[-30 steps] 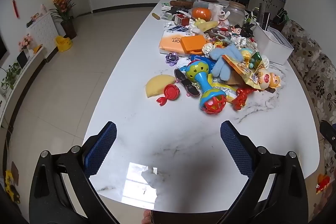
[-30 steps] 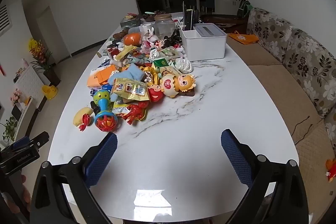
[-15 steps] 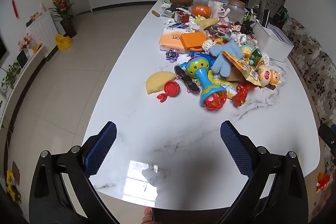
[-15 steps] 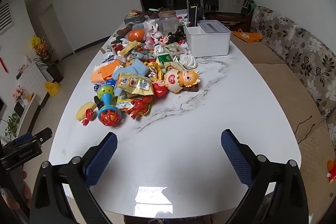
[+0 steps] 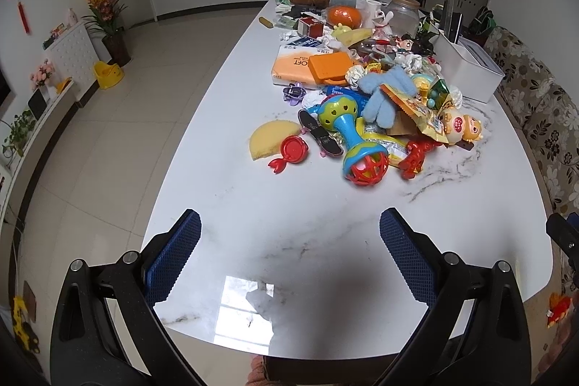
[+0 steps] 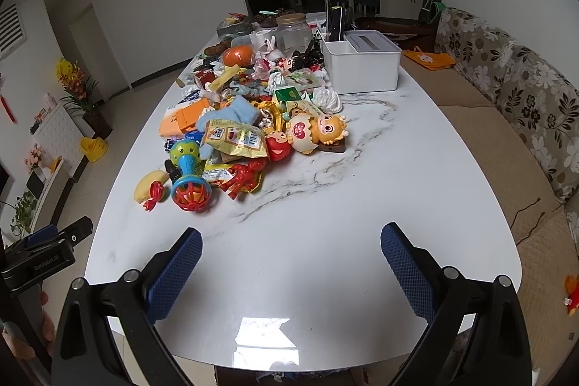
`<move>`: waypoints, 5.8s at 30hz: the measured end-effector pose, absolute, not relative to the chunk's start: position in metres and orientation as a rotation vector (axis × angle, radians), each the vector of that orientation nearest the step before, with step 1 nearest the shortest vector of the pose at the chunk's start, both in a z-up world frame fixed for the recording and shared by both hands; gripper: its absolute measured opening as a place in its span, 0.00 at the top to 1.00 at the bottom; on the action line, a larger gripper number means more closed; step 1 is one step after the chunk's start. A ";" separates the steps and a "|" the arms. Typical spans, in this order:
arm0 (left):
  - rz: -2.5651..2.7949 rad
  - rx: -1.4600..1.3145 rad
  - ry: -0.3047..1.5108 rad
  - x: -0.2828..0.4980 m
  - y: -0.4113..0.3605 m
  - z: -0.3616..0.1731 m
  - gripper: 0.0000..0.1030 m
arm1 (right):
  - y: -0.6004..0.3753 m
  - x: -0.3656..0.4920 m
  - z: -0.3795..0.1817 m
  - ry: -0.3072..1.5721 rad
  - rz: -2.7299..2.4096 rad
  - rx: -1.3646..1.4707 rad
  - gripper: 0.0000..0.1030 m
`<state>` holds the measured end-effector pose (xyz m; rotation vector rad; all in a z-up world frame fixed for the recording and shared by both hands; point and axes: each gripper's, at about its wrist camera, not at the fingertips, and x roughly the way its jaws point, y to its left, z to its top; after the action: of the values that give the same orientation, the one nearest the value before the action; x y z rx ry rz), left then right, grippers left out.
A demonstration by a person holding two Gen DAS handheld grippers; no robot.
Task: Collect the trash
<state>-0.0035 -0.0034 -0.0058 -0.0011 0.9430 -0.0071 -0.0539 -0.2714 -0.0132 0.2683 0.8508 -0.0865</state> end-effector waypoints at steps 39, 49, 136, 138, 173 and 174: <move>-0.032 0.002 0.972 -0.004 -0.008 -0.011 0.06 | -0.272 -0.056 -0.016 0.894 -0.074 0.286 0.05; -0.039 -0.003 0.977 -0.004 -0.008 -0.011 0.06 | -0.271 -0.056 -0.018 0.905 -0.075 0.288 0.05; -0.538 -0.137 1.425 -0.129 0.023 -0.216 0.61 | -0.206 -0.159 -0.158 1.316 0.475 0.184 0.88; -0.474 -0.166 1.471 -0.133 0.014 -0.268 0.61 | -0.200 -0.158 -0.204 1.361 0.437 0.156 0.88; -0.335 -0.022 0.996 0.077 0.061 -0.110 0.11 | -0.197 -0.140 -0.067 0.977 0.248 0.332 0.09; -0.321 0.017 1.005 0.104 0.057 -0.116 0.11 | -0.197 -0.142 -0.067 0.973 0.227 0.324 0.09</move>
<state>0.1042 0.0566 -0.1165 0.0170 1.0055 -0.3209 -0.1423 -0.1966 -0.0666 0.3238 0.9727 0.2268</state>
